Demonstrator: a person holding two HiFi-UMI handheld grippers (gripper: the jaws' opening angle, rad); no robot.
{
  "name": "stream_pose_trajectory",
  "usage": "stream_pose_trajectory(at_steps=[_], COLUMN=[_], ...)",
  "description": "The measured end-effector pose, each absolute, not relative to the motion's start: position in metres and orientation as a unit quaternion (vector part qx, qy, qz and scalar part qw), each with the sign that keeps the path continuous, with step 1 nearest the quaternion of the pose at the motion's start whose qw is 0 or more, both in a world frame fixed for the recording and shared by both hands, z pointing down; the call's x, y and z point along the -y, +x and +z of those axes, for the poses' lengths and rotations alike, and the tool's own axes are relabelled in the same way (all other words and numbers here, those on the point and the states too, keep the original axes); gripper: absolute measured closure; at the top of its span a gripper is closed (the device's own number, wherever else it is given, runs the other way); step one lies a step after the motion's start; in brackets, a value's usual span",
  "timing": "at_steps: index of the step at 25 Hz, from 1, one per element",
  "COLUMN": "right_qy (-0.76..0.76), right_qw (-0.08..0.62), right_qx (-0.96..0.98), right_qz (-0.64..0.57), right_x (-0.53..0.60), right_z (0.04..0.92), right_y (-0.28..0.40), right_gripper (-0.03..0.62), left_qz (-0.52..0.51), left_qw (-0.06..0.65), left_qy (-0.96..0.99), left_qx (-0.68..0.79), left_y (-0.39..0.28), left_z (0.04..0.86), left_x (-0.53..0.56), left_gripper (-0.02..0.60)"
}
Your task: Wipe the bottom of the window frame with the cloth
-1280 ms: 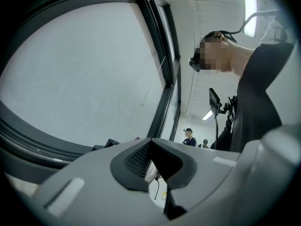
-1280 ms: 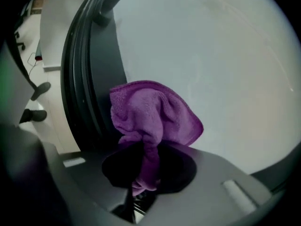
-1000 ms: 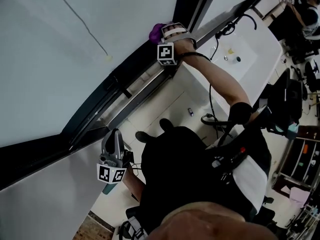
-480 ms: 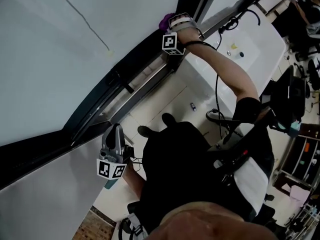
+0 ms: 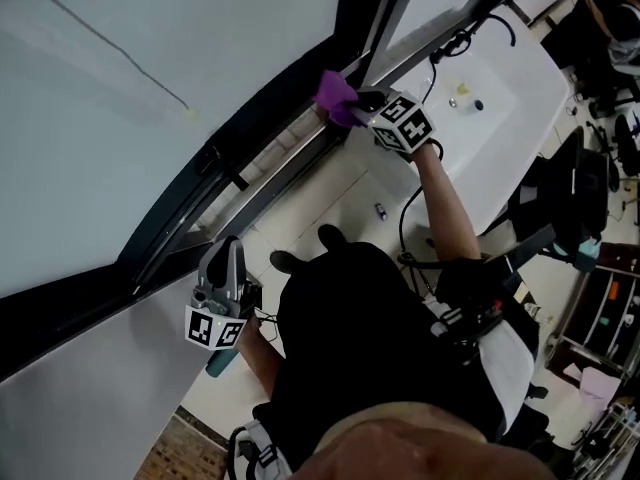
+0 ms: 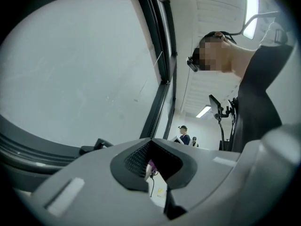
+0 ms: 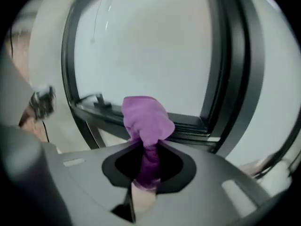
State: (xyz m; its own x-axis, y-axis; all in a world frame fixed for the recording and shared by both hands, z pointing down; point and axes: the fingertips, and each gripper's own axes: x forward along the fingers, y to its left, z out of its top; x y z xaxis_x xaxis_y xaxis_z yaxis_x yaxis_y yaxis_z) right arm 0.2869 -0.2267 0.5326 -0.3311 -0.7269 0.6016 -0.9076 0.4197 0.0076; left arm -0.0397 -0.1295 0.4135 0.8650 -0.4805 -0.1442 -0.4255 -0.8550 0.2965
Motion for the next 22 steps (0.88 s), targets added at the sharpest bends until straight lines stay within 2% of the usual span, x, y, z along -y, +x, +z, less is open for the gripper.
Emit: stream_pose_trajectory(at_steps=[2, 3, 5, 12, 18, 22], right_qy=[0.488, 0.466, 0.421, 0.305, 0.176, 0.128], right_qw=[0.139, 0.098, 0.068, 0.173, 0.216, 0.223], right_qx=[0.838, 0.853, 0.878, 0.927, 0.957, 0.963], right_qz=[0.203, 0.213, 0.219, 0.130, 0.080, 0.077], right_x=[0.208, 0.197, 0.177, 0.145, 0.116, 0.093], right_z=[0.516, 0.509, 0.500, 0.482, 0.466, 0.478], right_y=[0.266, 0.253, 0.223, 0.134, 0.063, 0.049], right_gripper=[0.530, 0.530, 0.530, 0.530, 0.530, 0.530], left_qz=[-0.104, -0.102, -0.097, -0.069, -0.066, -0.063], left_qw=[0.120, 0.116, 0.106, 0.067, 0.059, 0.059], left_qy=[0.962, 0.964, 0.968, 0.978, 0.972, 0.968], left_qx=[0.222, 0.217, 0.205, 0.185, 0.216, 0.235], left_y=[-0.022, -0.014, 0.001, 0.042, 0.046, 0.051], left_z=[0.407, 0.404, 0.398, 0.383, 0.379, 0.390], left_x=[0.125, 0.123, 0.121, 0.106, 0.085, 0.067], left_gripper=[0.581, 0.581, 0.581, 0.581, 0.581, 0.581])
